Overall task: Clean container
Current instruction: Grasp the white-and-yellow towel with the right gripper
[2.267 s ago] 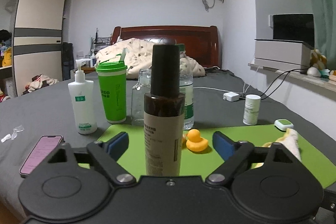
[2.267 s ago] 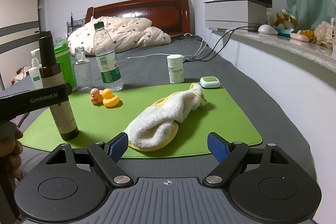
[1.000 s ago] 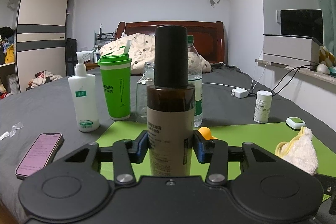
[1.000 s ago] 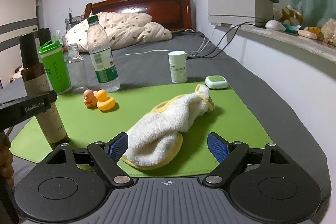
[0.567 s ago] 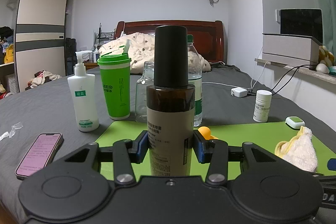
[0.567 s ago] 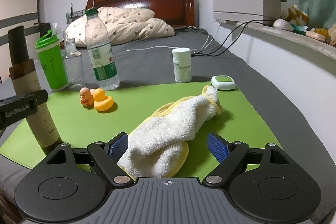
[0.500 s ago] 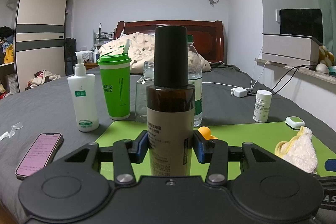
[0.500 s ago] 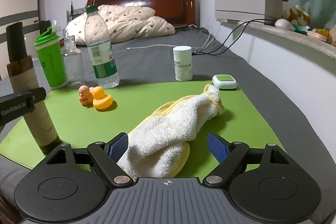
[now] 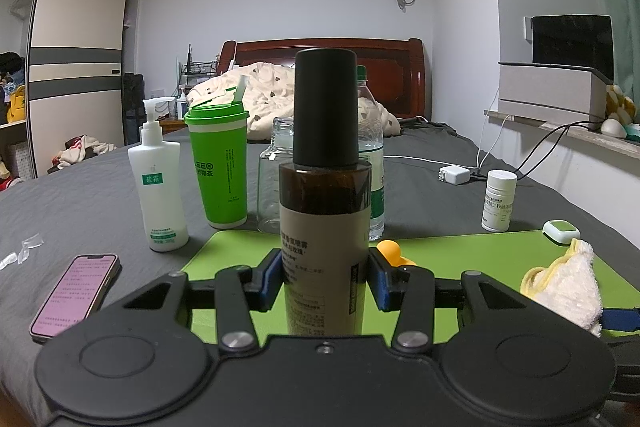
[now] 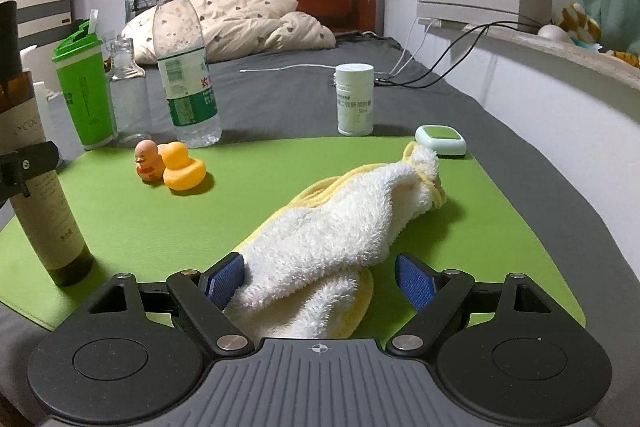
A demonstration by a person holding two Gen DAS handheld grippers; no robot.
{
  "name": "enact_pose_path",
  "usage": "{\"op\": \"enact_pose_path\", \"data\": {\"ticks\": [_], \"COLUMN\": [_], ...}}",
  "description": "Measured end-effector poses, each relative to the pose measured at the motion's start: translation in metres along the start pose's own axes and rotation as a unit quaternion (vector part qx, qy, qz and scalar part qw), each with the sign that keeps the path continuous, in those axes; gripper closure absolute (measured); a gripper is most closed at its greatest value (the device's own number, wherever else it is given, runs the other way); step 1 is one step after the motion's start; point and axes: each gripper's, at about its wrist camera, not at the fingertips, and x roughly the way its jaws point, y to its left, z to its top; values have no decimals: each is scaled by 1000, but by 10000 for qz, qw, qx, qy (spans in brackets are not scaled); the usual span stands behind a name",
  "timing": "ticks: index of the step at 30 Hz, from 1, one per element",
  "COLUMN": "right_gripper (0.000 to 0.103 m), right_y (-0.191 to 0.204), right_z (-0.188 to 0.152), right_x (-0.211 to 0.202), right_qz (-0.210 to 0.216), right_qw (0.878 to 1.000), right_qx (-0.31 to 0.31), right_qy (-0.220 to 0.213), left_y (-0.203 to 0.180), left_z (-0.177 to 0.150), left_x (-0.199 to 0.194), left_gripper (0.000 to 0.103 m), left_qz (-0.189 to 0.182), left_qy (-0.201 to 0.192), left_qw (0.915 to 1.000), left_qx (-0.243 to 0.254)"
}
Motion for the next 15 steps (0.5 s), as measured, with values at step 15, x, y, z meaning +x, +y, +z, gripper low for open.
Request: {"op": "enact_pose_path", "data": {"ticks": [15], "right_gripper": [47], "right_y": [2], "right_z": [4], "right_x": [2], "right_qz": [62], "right_qw": [9998], "right_qx": [-205], "right_qy": [-35], "left_y": [-2], "left_z": [0], "left_x": [-1], "left_gripper": [60], "left_qz": [-10], "left_qy": [6], "left_qw": [10000], "left_qx": [-12]}}
